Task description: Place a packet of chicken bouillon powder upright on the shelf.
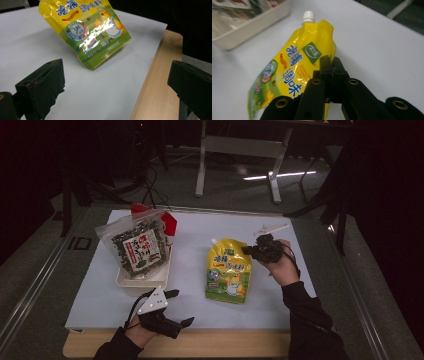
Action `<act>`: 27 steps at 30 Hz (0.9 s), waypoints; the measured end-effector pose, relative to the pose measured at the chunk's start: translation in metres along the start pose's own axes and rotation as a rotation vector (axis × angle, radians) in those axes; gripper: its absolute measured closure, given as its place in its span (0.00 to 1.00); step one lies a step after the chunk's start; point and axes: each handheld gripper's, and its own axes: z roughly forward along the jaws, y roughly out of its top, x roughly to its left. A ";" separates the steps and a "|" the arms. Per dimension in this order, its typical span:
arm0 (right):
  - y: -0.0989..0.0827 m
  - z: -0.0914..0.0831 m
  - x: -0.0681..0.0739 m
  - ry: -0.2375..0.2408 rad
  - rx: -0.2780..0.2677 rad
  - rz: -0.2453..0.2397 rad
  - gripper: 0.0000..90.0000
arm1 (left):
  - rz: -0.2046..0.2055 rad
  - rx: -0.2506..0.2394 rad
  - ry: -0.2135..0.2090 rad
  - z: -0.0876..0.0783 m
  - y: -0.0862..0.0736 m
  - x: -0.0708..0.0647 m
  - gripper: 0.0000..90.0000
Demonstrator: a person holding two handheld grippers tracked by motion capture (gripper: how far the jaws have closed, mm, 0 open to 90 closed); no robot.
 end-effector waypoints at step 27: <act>0.013 -0.052 0.078 0.144 -0.126 -0.236 1.00 | 0.003 0.043 0.070 0.016 0.043 0.026 0.18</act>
